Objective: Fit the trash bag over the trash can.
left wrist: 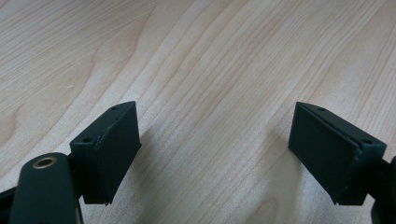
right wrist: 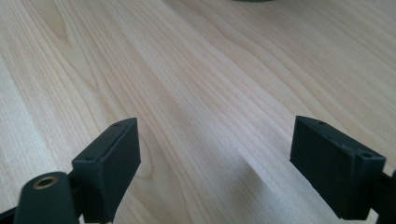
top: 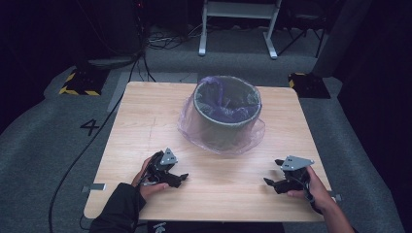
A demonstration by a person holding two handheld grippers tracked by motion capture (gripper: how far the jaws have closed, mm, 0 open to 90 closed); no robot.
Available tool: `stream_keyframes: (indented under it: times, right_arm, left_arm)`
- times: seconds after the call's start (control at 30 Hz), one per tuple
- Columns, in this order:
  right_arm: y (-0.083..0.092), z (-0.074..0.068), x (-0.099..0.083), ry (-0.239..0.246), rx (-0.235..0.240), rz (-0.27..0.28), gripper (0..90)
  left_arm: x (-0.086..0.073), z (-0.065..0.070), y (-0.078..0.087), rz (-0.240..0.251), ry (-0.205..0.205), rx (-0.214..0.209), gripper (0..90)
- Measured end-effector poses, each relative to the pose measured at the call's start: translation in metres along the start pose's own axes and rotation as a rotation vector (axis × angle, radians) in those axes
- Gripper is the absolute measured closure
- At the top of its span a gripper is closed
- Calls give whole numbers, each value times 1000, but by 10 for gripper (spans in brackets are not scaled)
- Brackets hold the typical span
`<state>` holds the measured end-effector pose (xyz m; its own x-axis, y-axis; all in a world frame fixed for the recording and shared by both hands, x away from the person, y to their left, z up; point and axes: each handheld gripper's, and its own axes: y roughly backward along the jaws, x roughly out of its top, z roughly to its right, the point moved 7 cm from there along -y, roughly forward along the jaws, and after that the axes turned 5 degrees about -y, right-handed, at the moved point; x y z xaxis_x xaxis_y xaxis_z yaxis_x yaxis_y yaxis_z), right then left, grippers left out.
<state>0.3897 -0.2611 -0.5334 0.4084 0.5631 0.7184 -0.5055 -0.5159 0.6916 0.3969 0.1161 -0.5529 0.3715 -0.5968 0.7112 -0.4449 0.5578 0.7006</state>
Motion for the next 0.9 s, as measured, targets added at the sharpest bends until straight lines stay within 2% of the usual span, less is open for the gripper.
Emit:
stream_keyframes:
  times: [0.4, 0.77, 0.9]
  right_arm:
    - [3, -2, -19, -40, -6, -11, 158]
    - [11, 3, -35, -147, 18, 32, 157]
    - [15, 6, -39, -156, -1, 33, 155]
  left_arm:
    - [0, 0, 0, 0, 0, 0, 160]
    - [0, 0, 0, 0, 0, 0, 159]
    - [0, 0, 0, 0, 0, 0, 160]
